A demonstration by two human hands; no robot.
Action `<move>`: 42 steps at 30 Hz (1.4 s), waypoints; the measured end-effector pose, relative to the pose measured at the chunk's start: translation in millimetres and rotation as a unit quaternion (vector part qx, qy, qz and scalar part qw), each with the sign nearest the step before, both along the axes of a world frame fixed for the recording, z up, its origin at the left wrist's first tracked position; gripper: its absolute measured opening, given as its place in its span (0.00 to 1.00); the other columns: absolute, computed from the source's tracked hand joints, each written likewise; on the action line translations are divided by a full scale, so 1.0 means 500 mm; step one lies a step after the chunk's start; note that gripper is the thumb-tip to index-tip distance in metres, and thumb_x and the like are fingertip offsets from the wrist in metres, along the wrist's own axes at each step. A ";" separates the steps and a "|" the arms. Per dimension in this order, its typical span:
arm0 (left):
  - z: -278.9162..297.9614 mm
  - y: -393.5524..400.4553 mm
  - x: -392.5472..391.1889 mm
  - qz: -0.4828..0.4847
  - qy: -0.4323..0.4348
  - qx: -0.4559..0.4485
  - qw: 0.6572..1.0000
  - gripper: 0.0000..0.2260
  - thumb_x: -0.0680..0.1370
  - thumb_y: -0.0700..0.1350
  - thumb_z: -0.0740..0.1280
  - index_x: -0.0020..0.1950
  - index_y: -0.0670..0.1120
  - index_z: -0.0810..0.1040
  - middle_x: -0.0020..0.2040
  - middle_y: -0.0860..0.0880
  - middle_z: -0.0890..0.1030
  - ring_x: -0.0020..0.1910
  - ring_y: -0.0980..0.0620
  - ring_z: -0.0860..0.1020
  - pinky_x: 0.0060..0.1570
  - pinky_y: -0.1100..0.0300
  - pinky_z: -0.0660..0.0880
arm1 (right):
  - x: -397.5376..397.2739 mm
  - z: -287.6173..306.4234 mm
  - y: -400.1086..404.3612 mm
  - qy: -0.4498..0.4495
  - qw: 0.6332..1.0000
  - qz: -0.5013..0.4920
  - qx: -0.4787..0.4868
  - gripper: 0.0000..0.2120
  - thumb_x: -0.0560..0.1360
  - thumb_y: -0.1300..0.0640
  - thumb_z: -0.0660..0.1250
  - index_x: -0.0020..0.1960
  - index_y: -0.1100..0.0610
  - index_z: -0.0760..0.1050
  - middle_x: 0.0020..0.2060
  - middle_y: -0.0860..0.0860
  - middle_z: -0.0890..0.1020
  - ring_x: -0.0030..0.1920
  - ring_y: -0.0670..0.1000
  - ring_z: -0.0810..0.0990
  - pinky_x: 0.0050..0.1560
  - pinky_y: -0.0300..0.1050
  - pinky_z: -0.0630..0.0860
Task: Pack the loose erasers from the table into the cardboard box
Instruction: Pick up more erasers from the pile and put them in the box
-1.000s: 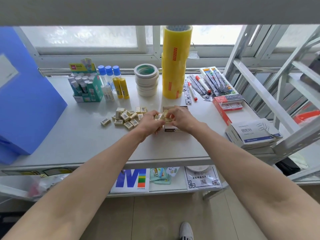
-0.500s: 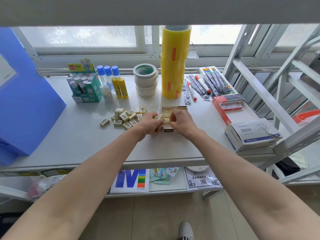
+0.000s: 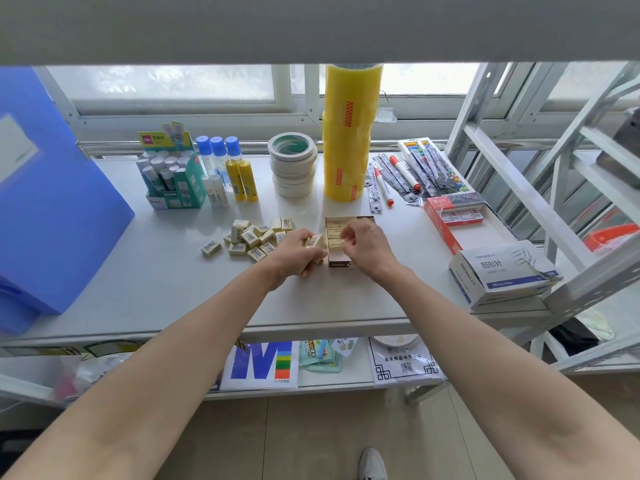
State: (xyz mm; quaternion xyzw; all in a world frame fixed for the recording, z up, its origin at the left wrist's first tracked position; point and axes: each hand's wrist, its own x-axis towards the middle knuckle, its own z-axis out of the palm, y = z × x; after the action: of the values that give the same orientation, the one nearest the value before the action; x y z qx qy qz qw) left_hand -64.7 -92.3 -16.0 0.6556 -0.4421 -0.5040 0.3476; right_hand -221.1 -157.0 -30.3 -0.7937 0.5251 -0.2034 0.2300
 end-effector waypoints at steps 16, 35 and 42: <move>-0.002 0.026 0.027 -0.006 -0.090 -0.145 0.985 0.11 0.74 0.40 0.73 0.53 0.44 0.74 0.40 0.46 0.78 0.34 0.51 0.75 0.28 0.58 0.72 | 0.036 0.047 0.036 -0.246 0.945 0.048 0.212 0.08 0.76 0.56 0.69 0.49 0.61 0.81 0.39 0.53 0.82 0.38 0.48 0.79 0.39 0.42 0.76; 0.017 0.045 0.035 0.060 0.350 0.016 0.935 0.18 0.82 0.44 0.63 0.69 0.39 0.70 0.47 0.36 0.80 0.32 0.52 0.77 0.27 0.66 0.74 | 0.010 0.056 0.067 -0.304 0.933 0.045 0.190 0.11 0.71 0.68 0.68 0.43 0.53 0.79 0.41 0.53 0.84 0.46 0.53 0.82 0.58 0.62 0.77; 0.021 0.050 0.021 0.051 0.355 0.015 0.933 0.06 0.81 0.43 0.63 0.56 0.43 0.75 0.46 0.35 0.80 0.31 0.52 0.77 0.24 0.67 0.72 | -0.003 0.061 0.078 -0.329 0.925 0.043 0.187 0.09 0.72 0.69 0.66 0.42 0.57 0.80 0.42 0.52 0.84 0.46 0.50 0.82 0.60 0.59 0.76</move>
State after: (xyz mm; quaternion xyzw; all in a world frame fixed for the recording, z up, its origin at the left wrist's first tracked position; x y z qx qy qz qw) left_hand -54.1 -67.2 -5.3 0.4603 -0.2483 -0.6924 0.4971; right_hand -222.6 -118.1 0.2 -0.6466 0.4133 -0.3409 0.5429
